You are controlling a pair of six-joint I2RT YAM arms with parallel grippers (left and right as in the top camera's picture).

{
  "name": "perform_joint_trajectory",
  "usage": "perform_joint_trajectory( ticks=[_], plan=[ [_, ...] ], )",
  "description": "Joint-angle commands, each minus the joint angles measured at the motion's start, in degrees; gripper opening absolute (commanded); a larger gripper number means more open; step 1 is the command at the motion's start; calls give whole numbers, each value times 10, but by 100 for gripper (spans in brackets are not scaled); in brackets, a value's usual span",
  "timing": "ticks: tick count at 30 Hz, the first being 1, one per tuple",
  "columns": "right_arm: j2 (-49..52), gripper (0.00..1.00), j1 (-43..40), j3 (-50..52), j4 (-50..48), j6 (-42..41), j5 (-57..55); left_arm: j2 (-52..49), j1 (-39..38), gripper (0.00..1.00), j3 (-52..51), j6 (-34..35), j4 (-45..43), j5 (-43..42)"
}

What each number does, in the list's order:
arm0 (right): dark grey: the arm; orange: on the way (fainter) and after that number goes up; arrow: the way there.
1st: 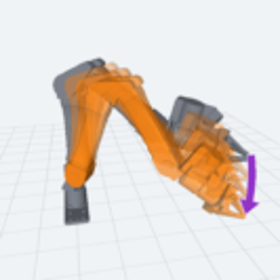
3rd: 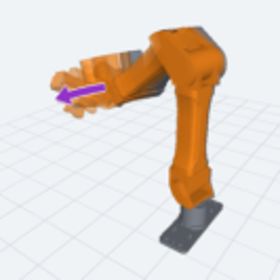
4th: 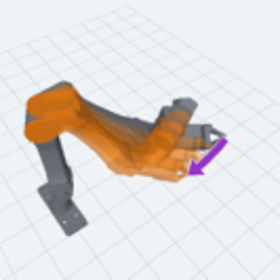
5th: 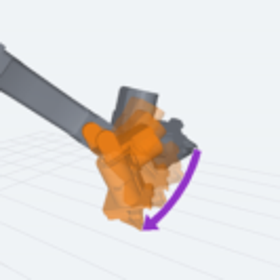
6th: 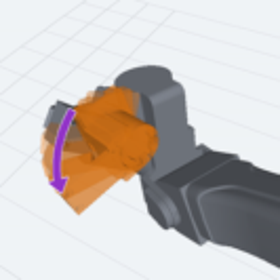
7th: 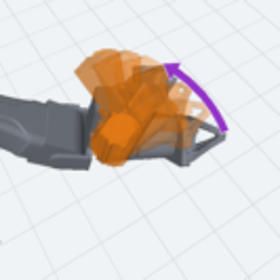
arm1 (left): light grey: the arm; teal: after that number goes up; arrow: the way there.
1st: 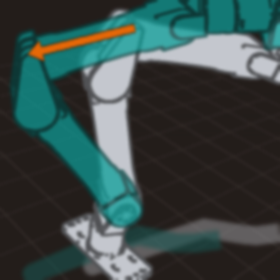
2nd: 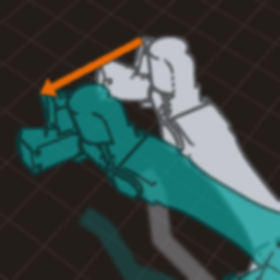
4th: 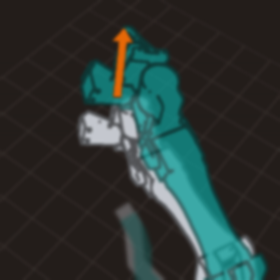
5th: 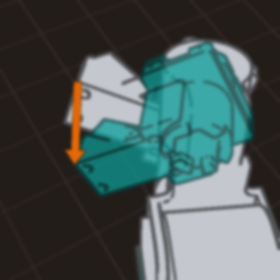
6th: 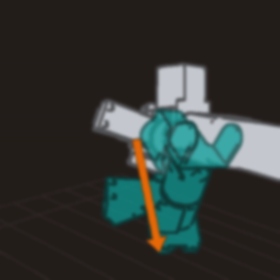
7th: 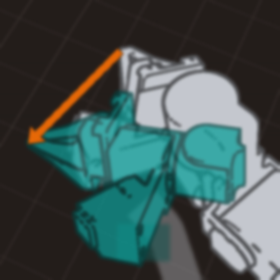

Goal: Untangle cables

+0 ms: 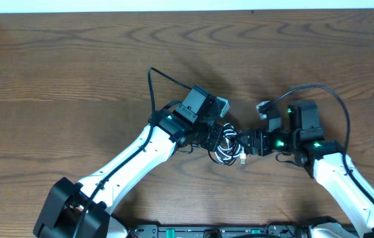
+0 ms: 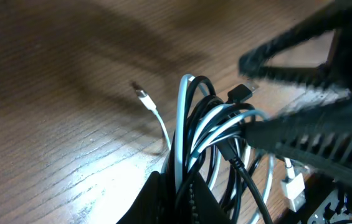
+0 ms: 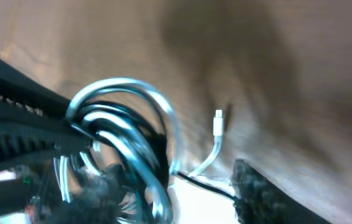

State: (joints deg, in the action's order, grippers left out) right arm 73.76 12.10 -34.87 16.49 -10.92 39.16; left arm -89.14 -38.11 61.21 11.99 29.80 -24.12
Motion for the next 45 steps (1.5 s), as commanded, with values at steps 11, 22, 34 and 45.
perform_joint_trajectory(
  ticks=[11, 22, 34, 45],
  plan=[
    [13, 1, 23, -10, 15, 2, -96, -2, 1, 8, -5, -3, -1, 16],
    [13, 1, 23, -10, 82, 2, -205, 19, 72, 7, -4, -2, -3, 42],
    [13, 36, 23, -10, 23, -55, -160, 57, 99, 8, -6, -3, -2, -76],
    [13, 52, 23, -10, -120, -36, 42, 49, 40, 8, -10, -16, -2, -145]
  ],
)
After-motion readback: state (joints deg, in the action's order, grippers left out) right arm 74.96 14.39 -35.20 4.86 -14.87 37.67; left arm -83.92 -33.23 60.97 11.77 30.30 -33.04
